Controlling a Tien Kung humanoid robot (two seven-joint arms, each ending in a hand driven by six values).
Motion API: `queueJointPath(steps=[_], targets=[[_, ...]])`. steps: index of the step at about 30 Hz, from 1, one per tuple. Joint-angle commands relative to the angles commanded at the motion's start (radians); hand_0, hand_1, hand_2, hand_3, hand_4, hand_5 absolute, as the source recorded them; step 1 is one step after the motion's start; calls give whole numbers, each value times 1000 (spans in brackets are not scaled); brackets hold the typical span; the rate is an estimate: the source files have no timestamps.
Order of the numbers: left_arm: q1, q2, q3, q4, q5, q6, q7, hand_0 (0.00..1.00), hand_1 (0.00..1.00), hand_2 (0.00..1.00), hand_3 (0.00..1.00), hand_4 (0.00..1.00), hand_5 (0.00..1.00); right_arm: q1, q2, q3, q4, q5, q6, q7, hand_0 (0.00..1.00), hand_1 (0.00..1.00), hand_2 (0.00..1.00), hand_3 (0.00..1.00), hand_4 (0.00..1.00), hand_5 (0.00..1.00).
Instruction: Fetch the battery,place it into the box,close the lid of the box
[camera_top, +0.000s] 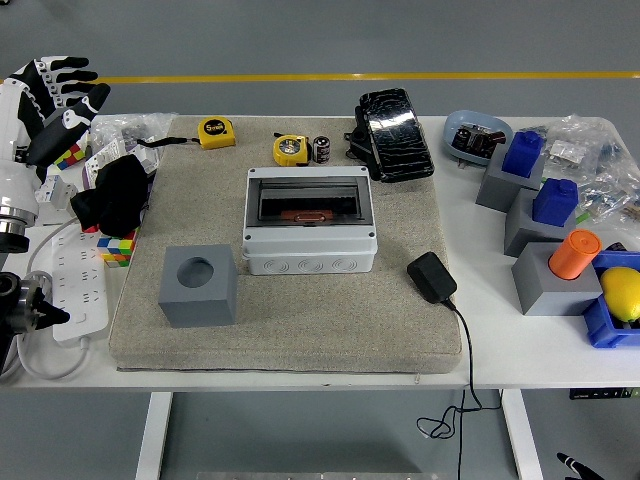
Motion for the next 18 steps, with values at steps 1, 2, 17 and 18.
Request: queueJointPath(steps=[1, 2, 17, 18], targets=[[-2, 1, 0, 2, 0, -1, 0, 448, 569, 586, 615, 998, 508, -1, 1, 2, 0, -1, 0, 0, 653, 673, 691, 632, 960, 560], [-3, 2, -1, 2, 0, -1, 0, 448, 569, 586, 615, 998, 508, -3, 1, 4, 0, -1, 1, 1, 653, 673, 691, 632, 960, 560], [11, 6, 2, 6, 1, -15, 12, 446, 564, 581, 612, 998, 510, -9, 0, 33, 4, -15, -3, -2, 653, 673, 691, 631, 959, 561], [12, 6, 3, 6, 2, -16, 12, 446, 564, 581, 612, 998, 510, -10, 1, 33, 4, -15, -3, -2, 653, 673, 691, 631, 959, 561]])
